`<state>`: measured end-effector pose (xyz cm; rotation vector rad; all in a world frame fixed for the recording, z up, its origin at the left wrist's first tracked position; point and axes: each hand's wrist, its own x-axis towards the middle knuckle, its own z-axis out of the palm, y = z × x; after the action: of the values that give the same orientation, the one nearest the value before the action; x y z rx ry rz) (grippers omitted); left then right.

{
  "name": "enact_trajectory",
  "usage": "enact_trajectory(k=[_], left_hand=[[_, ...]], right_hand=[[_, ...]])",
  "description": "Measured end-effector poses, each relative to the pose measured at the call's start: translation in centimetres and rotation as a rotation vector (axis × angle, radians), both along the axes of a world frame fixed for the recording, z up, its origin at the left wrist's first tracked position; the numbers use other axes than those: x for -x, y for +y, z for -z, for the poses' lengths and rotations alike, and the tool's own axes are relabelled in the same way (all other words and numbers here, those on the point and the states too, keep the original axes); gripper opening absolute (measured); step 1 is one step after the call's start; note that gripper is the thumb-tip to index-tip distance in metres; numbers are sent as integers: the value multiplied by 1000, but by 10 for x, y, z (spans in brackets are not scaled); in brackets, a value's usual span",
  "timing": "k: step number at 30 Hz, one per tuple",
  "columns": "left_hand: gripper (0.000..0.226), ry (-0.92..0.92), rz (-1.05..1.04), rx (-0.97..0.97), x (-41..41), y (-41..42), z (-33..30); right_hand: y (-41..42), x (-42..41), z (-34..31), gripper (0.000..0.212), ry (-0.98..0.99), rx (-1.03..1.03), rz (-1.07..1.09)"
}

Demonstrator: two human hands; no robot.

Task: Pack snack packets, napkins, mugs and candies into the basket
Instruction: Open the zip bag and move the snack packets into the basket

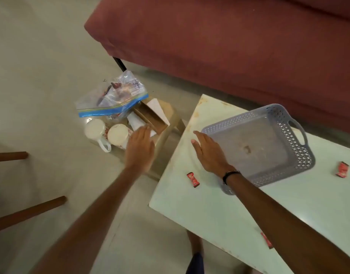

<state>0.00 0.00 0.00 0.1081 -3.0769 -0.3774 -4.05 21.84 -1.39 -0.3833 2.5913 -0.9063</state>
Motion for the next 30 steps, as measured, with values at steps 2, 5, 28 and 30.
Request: enact_trajectory(k=[2,5,28,30], left_hand=[[37,8,-25,141,22,-33,0],[33,19,-31,347,57,-80,-1],[33,157,-172,419,174,-158,-133],[31,220,-176,413,183,-158,-159]], right_hand=[[-18,11,1,43,-13,25,-33],[-43,26,0,40,-19,47,-105],[-95,48,-51,33,38,214,-146],[-96,48,-60,32,60,230,-135]])
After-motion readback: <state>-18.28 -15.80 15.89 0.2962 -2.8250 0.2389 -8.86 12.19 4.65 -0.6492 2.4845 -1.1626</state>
